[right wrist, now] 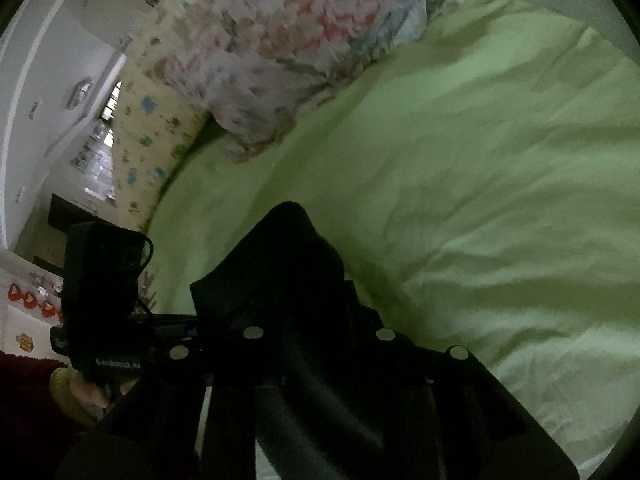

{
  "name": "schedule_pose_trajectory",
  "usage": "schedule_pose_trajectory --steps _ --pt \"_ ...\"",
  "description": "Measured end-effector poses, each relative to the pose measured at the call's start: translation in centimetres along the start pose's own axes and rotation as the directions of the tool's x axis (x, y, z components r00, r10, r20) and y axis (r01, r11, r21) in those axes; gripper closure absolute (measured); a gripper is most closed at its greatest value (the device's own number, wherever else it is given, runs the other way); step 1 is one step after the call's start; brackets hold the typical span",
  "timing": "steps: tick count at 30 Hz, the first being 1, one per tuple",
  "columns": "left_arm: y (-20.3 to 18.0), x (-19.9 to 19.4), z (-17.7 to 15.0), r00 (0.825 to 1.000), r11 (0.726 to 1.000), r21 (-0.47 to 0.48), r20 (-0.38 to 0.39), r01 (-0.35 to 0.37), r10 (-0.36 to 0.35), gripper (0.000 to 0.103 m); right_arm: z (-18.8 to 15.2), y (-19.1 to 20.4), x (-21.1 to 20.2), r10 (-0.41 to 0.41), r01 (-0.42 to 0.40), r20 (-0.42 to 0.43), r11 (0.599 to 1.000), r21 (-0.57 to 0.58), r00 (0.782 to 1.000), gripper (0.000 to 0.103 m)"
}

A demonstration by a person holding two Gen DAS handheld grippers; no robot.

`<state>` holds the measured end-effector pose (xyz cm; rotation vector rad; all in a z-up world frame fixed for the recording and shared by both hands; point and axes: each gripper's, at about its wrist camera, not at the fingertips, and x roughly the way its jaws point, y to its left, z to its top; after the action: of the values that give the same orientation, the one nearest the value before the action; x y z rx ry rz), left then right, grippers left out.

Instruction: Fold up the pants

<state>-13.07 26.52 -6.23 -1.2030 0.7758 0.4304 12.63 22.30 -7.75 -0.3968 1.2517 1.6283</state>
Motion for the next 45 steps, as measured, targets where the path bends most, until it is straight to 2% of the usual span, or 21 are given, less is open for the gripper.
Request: schedule_pose_trajectory --steps 5,9,15,20,25,35,45 --pt "-3.6 -1.9 -0.3 0.999 0.995 0.083 0.016 0.048 -0.049 0.08 -0.9 1.0 -3.9 0.024 -0.024 0.094 1.0 0.0 0.995 0.082" --pt "-7.3 -2.6 -0.9 0.996 0.983 0.166 0.015 0.081 -0.085 0.08 -2.2 1.1 -7.5 0.036 -0.04 0.179 0.999 0.018 0.983 0.082" --pt "-12.5 -2.6 -2.7 0.989 0.952 0.269 -0.028 0.147 -0.145 0.081 -5.4 0.9 -12.9 0.024 -0.042 0.301 0.998 0.052 0.953 0.083" --pt "-15.7 -2.8 -5.3 0.985 0.922 0.346 -0.07 0.173 -0.159 0.082 -8.8 0.8 -16.5 -0.001 -0.034 0.383 0.996 0.084 0.924 0.083" --pt "-18.7 -2.1 -8.2 0.981 0.889 0.417 -0.117 0.188 -0.153 0.082 -12.7 0.1 -19.3 -0.023 -0.04 0.452 0.991 0.129 0.892 0.084" --pt "-23.8 2.3 -13.1 0.969 0.824 0.526 -0.222 0.212 -0.107 0.082 -20.7 -2.5 -22.8 -0.1 -0.047 0.544 0.967 0.25 0.833 0.084" --pt "-26.5 8.0 -17.1 0.959 0.775 0.603 -0.282 0.188 -0.012 0.082 -26.5 -5.6 -22.9 -0.176 -0.053 0.568 0.931 0.362 0.804 0.084"
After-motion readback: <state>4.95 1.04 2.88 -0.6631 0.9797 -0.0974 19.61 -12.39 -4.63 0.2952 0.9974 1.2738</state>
